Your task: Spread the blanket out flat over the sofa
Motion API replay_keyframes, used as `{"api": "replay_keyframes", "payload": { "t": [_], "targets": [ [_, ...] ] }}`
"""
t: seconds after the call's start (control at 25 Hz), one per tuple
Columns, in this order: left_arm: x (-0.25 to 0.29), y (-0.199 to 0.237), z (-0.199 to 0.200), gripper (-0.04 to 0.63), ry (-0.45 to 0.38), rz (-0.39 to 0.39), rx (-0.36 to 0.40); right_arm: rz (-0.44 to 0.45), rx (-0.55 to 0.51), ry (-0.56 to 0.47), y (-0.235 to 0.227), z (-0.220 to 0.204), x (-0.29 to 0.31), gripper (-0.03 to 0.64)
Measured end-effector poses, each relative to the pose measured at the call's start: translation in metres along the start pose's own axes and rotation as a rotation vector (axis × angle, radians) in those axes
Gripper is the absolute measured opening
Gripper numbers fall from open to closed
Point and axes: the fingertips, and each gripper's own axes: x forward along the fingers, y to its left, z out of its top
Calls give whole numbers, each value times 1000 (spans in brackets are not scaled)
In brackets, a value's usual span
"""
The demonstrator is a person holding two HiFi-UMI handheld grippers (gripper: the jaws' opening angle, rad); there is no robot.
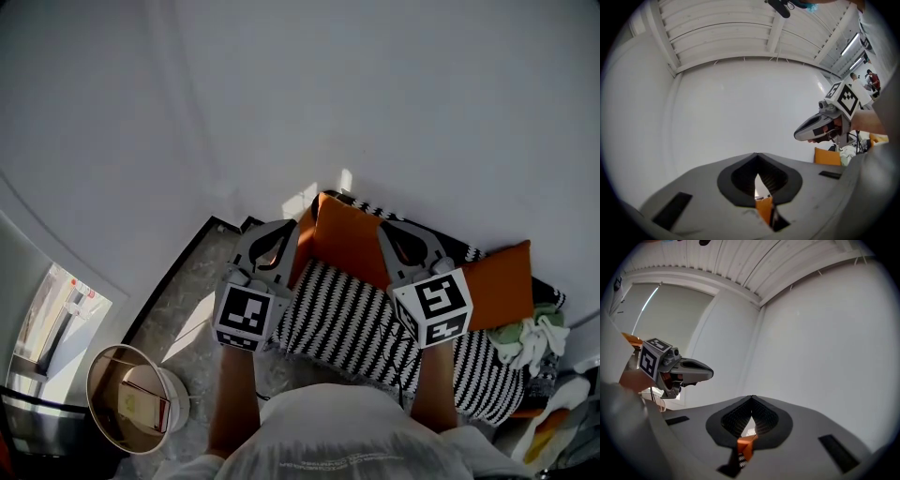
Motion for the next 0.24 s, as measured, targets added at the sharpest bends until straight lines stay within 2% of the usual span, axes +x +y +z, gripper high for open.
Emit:
{"api": "replay_keyframes", "payload": {
  "t": [0.24],
  "targets": [
    [0, 0, -4, 10, 1, -10, 2, 8, -2, -2, 3, -1, 5, 2]
  ]
}}
